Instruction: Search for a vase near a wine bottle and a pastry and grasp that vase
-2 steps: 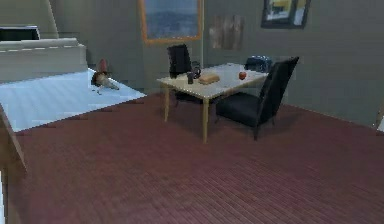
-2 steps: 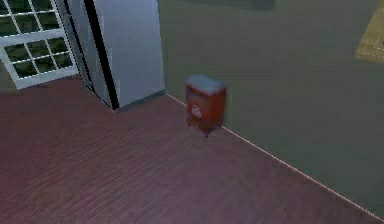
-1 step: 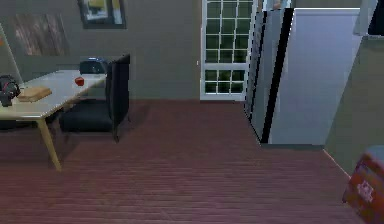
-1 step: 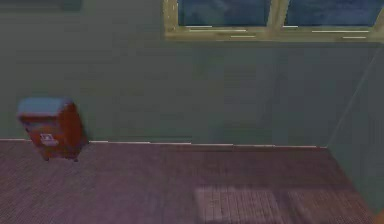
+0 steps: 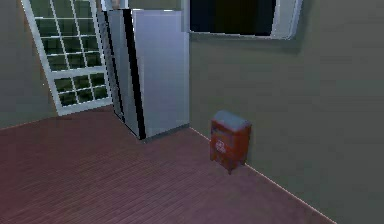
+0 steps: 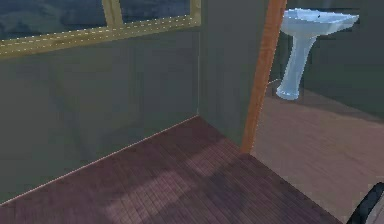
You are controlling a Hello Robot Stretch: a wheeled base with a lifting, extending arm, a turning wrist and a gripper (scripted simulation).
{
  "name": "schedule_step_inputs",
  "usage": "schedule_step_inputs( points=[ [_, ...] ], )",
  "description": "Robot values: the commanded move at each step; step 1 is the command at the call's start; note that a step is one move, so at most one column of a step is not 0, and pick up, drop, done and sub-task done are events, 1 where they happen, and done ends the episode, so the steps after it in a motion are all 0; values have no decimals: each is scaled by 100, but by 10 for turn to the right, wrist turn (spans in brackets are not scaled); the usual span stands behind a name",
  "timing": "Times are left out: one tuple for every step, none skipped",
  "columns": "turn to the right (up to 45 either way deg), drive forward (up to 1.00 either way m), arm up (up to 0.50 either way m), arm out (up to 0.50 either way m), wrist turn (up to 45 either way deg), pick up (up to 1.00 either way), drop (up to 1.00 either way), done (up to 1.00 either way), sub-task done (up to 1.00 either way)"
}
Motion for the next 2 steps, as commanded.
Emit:
schedule_step_inputs(
  points=[
    [0,15,0,0,0,0,0,0,0],
    [-450,0,0,0,0,0,0,0,0]
  ],
)
